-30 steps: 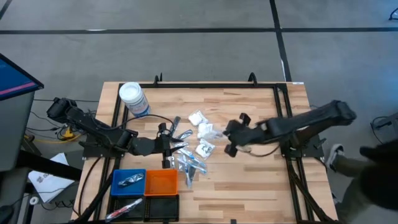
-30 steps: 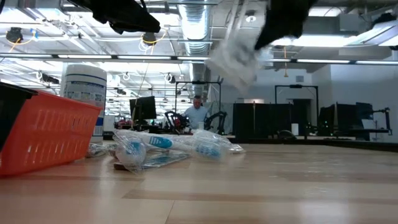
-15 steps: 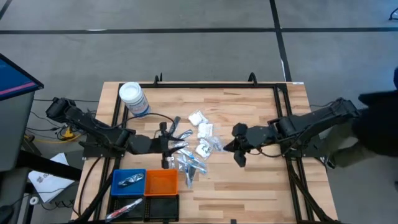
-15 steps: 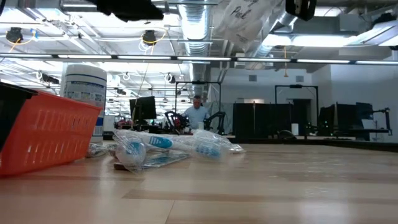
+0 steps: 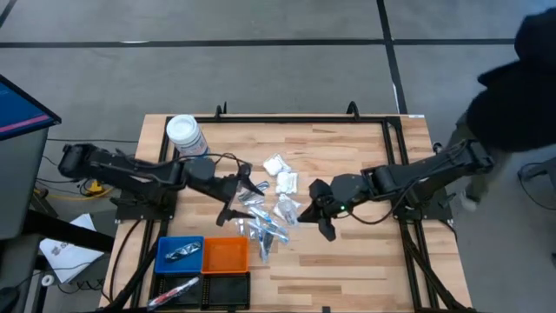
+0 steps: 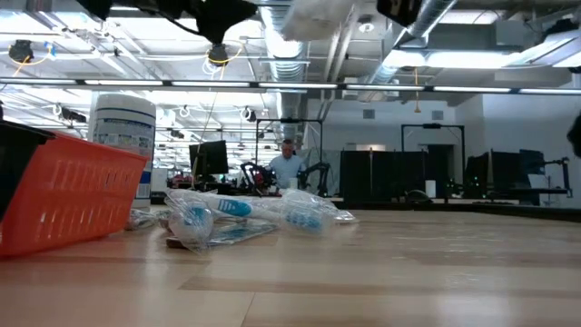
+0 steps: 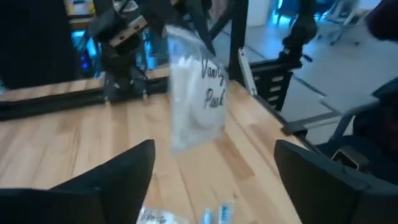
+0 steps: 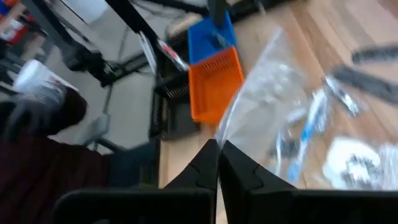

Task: Pick & Place Travel size toiletries
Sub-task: Put the right cotton pack into the right black basket

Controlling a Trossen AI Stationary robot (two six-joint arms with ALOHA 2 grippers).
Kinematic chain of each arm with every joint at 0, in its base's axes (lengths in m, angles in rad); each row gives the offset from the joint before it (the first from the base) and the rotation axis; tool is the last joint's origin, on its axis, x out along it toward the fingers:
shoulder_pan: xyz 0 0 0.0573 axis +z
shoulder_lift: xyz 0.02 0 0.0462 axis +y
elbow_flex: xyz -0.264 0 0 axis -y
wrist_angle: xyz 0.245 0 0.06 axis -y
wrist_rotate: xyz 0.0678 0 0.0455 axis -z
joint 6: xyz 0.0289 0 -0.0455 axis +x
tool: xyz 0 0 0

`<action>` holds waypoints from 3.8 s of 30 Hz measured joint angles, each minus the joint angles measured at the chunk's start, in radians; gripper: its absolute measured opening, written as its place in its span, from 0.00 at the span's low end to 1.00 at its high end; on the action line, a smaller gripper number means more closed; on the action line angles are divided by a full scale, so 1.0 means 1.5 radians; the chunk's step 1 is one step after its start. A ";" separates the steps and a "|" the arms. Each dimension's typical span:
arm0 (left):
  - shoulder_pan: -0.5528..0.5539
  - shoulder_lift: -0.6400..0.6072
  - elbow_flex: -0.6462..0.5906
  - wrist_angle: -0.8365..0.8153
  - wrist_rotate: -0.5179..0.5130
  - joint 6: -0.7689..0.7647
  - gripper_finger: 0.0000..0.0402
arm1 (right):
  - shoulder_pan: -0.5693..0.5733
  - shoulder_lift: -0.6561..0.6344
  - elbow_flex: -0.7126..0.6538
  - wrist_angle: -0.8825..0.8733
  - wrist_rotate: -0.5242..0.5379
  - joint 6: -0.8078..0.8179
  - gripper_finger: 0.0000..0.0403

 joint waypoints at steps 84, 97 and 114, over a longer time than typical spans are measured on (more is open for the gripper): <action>-0.079 0.275 -0.047 0.600 0.419 -0.399 0.04 | 0.085 0.037 0.019 0.107 0.050 -0.666 0.68; -0.220 0.275 -0.134 0.722 0.244 -0.459 0.04 | 0.132 0.263 0.123 0.195 0.386 -1.089 0.58; -0.222 0.274 -0.135 0.719 0.232 -0.451 0.04 | 0.153 0.326 0.219 0.178 0.424 -1.321 0.35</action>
